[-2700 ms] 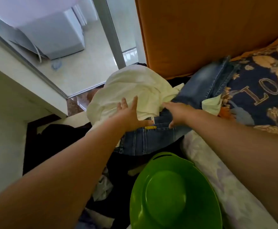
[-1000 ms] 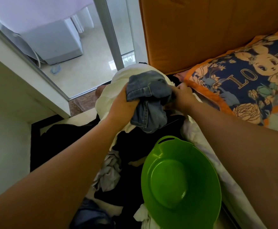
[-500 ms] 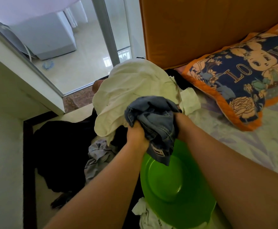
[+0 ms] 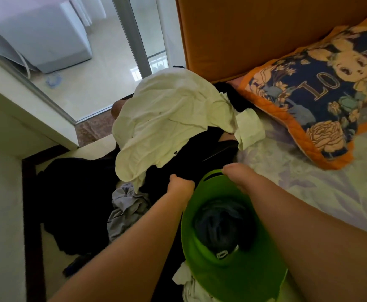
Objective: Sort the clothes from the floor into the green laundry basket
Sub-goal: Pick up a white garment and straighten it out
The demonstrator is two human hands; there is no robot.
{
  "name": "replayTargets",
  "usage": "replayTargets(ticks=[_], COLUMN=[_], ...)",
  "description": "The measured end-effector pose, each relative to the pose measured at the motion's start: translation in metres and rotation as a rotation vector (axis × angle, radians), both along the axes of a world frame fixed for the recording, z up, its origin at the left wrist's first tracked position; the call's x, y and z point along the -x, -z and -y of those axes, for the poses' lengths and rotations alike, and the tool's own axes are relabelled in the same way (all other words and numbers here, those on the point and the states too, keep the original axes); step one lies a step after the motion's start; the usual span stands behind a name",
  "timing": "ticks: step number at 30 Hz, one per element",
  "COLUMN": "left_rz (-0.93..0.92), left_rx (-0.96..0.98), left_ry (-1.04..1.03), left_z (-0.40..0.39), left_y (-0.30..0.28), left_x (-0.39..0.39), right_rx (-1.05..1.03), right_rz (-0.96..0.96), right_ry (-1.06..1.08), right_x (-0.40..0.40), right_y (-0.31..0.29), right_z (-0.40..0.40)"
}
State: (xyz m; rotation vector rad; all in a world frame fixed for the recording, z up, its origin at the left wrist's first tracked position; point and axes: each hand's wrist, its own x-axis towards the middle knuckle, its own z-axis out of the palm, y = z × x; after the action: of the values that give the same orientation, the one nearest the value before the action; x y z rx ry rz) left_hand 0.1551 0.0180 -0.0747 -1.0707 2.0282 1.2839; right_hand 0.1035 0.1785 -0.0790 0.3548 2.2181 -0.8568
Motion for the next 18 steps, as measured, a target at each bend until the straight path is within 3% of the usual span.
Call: replayTargets(ticks=[6,11,18], left_rz=[-0.055,-0.028,0.159], left_rx=[0.191,0.524,0.663], left_ry=[0.290,0.759,0.818], left_z=[0.025,0.046,0.060], left_y=[-0.011,-0.011,0.025], left_x=[0.061,0.090,0.122], right_rx=[0.172,0.240,0.197], right_rz=[-0.006,-0.101,-0.152], right_ry=[-0.045,-0.085,-0.108], right_x=[0.053,0.075,0.104], right_y=[-0.013,-0.018,0.010], right_z=[0.046,0.056,0.064])
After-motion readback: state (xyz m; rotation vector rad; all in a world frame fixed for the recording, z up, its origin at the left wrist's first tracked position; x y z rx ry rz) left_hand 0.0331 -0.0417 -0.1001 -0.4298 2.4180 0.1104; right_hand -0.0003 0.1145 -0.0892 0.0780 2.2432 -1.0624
